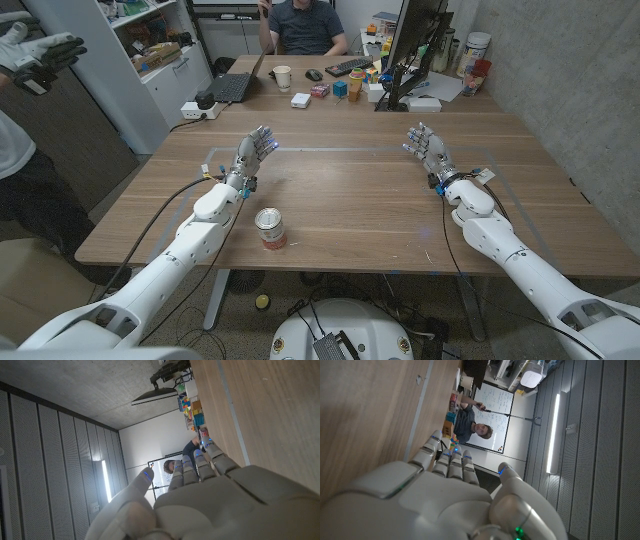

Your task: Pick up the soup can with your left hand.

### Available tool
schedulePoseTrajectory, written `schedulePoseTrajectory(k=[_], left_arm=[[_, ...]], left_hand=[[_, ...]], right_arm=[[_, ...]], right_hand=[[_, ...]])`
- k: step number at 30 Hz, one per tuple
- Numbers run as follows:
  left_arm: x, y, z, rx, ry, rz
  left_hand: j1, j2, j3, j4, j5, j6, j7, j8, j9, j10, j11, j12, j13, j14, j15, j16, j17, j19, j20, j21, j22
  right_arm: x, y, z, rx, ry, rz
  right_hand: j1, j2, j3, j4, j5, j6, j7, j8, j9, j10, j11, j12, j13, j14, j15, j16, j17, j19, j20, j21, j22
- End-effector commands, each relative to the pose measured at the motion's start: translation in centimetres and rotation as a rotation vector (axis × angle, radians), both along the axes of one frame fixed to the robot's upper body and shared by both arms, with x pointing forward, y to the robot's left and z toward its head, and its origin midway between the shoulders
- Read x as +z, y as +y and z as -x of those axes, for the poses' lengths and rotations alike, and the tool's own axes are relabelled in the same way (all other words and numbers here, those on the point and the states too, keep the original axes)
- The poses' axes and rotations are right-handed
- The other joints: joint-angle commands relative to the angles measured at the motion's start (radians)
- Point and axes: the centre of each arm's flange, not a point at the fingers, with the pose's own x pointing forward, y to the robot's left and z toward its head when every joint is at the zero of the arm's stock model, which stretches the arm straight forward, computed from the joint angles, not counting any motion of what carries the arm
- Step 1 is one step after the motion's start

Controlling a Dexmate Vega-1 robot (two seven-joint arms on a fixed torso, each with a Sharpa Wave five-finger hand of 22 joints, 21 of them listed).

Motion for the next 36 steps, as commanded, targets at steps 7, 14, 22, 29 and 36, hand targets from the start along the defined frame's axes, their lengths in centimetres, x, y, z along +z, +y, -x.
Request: schedulePoseTrajectory(k=[7, 14, 22, 29, 36], left_arm=[[1.2, 0.7, 1.2, 0.020, -0.067, 0.000], [3.5, 1.1, 1.7, 0.038, -0.143, -0.079], [6.1, 1.7, 2.3, 0.063, -0.217, -0.186], [9.4, 1.6, 3.6, 0.049, -0.313, -0.294], [12.5, 1.0, 5.0, 0.013, -0.400, -0.422]], left_hand=[[0.002, 0.064, 0.011, -0.001, 0.007, -0.001, 0.005, 0.006, 0.005, 0.007, -0.002, 0.008, 0.002, 0.009, 0.002, 0.005, 0.004, 0.015, 0.017, 0.007, 0.006], [0.009, 0.067, 0.020, -0.009, 0.008, 0.005, -0.001, 0.009, 0.005, 0.017, -0.001, 0.011, 0.002, 0.019, 0.001, 0.006, 0.002, 0.029, 0.024, 0.011, 0.007], [0.021, 0.056, 0.025, -0.027, 0.007, 0.007, -0.011, 0.010, 0.005, 0.035, -0.001, 0.017, 0.002, 0.033, -0.003, 0.007, -0.002, 0.038, 0.030, 0.011, 0.008], [0.037, 0.041, 0.028, -0.051, 0.006, 0.015, -0.027, 0.012, 0.005, 0.053, -0.025, 0.021, 0.003, 0.039, -0.009, 0.005, -0.004, 0.042, 0.043, 0.010, 0.009], [0.044, 0.037, 0.030, -0.062, 0.005, 0.020, -0.031, 0.014, 0.005, 0.057, -0.022, 0.022, 0.003, 0.042, -0.010, 0.004, -0.004, 0.048, 0.046, 0.011, 0.009]], right_arm=[[-0.5, 0.7, -0.2, 0.029, 0.007, 0.012], [-0.6, 0.6, -0.3, 0.033, 0.006, 0.009], [-0.7, 0.4, -0.2, 0.030, 0.007, 0.008], [-0.9, 0.2, 0.0, 0.029, 0.006, 0.006], [-0.9, 0.1, 0.1, 0.025, 0.003, 0.003]], right_hand=[[0.006, 0.001, 0.006, -0.001, 0.005, 0.010, 0.001, 0.004, 0.005, 0.011, -0.001, 0.005, 0.004, 0.009, -0.001, 0.008, 0.001, 0.006, 0.000, 0.006, 0.002], [0.006, 0.000, 0.006, -0.001, 0.005, 0.010, 0.001, 0.004, 0.005, 0.009, 0.000, 0.005, 0.004, 0.009, -0.001, 0.008, 0.002, 0.006, 0.001, 0.006, 0.002], [0.005, -0.001, 0.006, -0.001, 0.004, 0.010, 0.001, 0.004, 0.005, 0.011, 0.001, 0.005, 0.004, 0.008, -0.001, 0.007, 0.002, 0.005, 0.000, 0.005, 0.002], [0.003, -0.002, 0.005, 0.000, 0.004, 0.010, 0.002, 0.004, 0.005, 0.011, 0.000, 0.005, 0.004, 0.006, 0.003, 0.007, 0.002, 0.001, 0.001, 0.004, 0.002], [0.002, -0.003, 0.005, 0.000, 0.004, 0.010, 0.002, 0.004, 0.006, 0.011, 0.002, 0.005, 0.004, 0.006, 0.003, 0.007, 0.002, 0.000, 0.002, 0.003, 0.002]])
